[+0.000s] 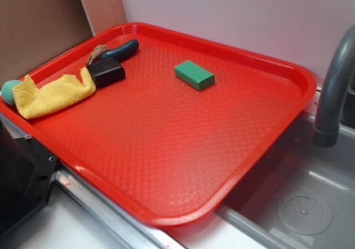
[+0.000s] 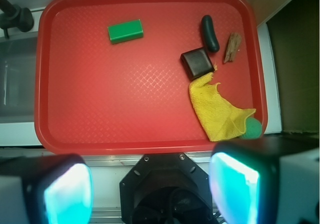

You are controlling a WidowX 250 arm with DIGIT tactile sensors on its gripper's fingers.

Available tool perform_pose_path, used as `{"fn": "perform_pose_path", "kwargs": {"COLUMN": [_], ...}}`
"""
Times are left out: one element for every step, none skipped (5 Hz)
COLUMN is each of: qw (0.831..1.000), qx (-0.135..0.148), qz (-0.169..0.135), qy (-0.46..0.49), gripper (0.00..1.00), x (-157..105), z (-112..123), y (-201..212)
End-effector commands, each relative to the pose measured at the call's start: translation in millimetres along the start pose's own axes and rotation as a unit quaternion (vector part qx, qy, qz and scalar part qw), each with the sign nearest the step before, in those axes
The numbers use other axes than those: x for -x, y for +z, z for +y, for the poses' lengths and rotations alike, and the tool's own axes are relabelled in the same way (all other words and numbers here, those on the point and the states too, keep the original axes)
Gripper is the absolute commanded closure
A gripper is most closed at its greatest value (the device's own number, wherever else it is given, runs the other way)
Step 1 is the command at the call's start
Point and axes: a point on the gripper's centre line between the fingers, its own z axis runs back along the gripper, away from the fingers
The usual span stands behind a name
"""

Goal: Grab the green block.

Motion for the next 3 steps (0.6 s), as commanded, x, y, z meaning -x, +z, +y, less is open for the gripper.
{"fn": "perform_pose_path", "kwargs": {"qw": [1.000,0.991,0.975], "qx": [0.000,-0.064,-0.051], "qz": [0.000,0.030,-0.039], "qy": [0.000,0.111,0.213], "gripper": [0.00,0.00,0.00], "x": [0.0,-27.6,-66.2], "z": [0.0,15.1,19.2], "y": [0.0,-53.1,-79.7]}}
